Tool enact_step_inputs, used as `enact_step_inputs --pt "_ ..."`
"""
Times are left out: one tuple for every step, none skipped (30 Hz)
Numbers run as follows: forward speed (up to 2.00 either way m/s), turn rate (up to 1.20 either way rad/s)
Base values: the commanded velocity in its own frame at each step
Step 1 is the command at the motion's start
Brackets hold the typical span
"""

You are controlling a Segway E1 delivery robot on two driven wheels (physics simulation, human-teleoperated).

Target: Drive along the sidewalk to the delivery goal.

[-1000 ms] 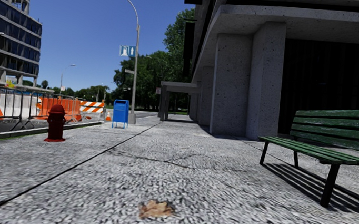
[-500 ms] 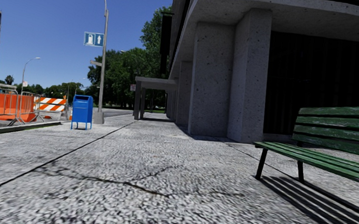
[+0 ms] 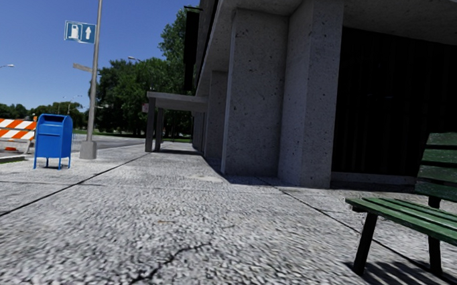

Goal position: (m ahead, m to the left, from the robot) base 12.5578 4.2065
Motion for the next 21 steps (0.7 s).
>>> enact_step_inputs --pt "2.00 0.00" --pt "2.00 0.00" --pt "2.00 0.00" --pt "2.00 0.00" --pt "2.00 0.00" --pt "2.00 0.00" --pt "2.00 0.00" --pt "2.00 0.00" --pt "2.00 0.00" --pt "2.00 0.00" --pt "2.00 0.00" --pt "2.00 0.00" --pt "2.00 0.00" --pt "2.00 0.00" --pt "2.00 0.00" --pt "2.00 0.00" --pt "2.00 0.39" --pt "2.00 0.57" --pt "2.00 0.71" --pt "2.00 0.71" --pt "2.00 0.80"
